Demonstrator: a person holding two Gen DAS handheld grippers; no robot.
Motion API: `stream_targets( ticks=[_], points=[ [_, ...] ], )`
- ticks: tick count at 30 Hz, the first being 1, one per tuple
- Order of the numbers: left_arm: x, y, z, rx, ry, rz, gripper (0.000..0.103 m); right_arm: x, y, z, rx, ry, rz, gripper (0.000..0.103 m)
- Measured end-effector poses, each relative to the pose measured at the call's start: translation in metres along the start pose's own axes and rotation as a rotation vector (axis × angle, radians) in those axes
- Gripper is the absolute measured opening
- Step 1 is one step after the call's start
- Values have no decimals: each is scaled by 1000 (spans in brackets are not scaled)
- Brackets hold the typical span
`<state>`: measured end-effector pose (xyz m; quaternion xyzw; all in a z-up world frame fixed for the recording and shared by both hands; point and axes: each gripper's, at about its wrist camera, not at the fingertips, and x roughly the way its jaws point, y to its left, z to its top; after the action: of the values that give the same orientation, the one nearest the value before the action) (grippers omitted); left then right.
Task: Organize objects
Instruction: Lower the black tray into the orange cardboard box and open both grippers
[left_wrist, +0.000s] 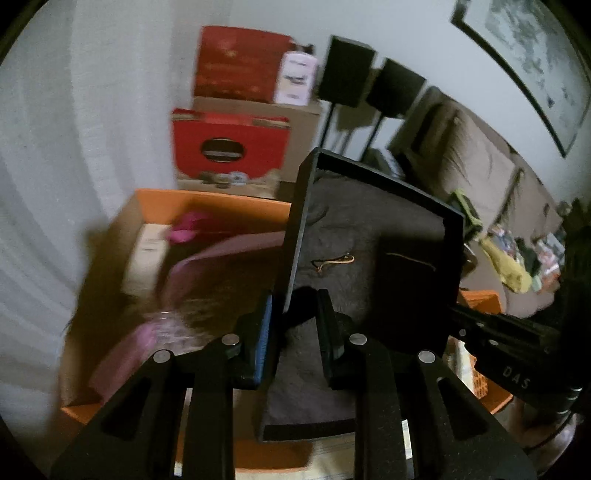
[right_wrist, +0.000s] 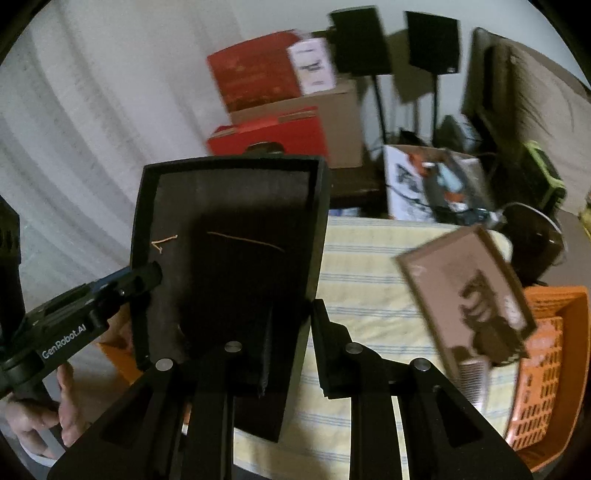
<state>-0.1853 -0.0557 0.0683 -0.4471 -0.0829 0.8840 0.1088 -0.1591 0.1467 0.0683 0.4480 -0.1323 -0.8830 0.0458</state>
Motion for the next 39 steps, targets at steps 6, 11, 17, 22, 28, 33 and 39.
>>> stream_targets(
  ticks=[6,11,17,22,28,33,39],
  points=[
    [-8,54,-6,-62,0,58,21,25,50,3,-47,29,46,21],
    [-2,93,-12,-114,9,91,21,49,80,2,-88,63,47,21],
    [20,123,-27,-146,59,100,21,81,95,-5,-111,117,41,21],
    [43,134,-42,-164,119,86,21,101,92,-17,-120,169,17,21],
    [63,124,-53,-113,185,102,20,115,91,-31,-167,221,-62,20],
    [69,117,-56,-73,206,127,20,114,90,-34,-189,225,-77,20],
    [49,112,-47,-52,153,137,25,94,85,-31,-195,184,-75,21]
  ],
)
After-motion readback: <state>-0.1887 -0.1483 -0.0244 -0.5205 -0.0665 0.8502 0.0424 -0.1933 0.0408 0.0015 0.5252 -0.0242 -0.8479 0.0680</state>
